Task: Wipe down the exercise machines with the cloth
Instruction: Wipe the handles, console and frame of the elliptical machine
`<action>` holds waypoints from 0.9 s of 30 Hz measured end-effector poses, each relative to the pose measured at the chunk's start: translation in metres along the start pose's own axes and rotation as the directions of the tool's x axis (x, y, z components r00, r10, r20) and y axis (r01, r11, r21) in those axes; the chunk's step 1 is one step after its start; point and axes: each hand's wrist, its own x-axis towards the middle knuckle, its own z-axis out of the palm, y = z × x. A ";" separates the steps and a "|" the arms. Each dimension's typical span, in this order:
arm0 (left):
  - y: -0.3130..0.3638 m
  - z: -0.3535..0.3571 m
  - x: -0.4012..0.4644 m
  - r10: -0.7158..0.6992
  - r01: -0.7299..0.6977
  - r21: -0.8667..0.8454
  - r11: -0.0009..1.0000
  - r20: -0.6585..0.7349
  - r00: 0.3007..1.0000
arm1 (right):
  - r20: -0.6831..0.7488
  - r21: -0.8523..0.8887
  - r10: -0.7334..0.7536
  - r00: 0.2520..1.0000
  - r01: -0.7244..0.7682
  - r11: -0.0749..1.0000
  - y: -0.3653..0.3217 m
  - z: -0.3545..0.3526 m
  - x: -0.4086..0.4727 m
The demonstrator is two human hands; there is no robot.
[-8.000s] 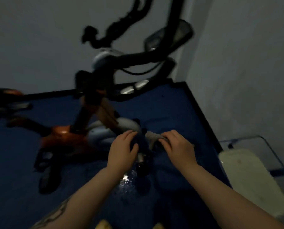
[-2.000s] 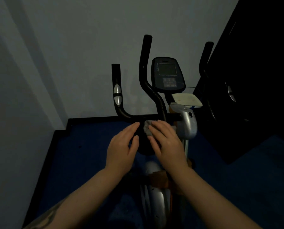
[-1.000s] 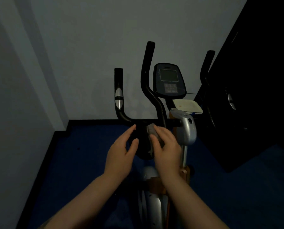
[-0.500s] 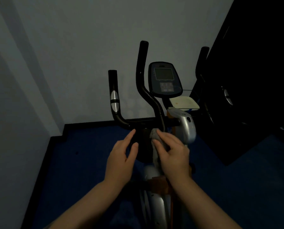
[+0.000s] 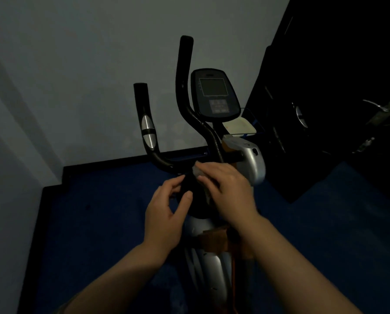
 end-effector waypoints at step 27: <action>0.007 0.011 -0.018 -0.074 0.072 -0.029 0.997 -0.071 0.995 | -0.115 0.081 -0.215 0.970 0.225 0.971 0.018 0.007 0.003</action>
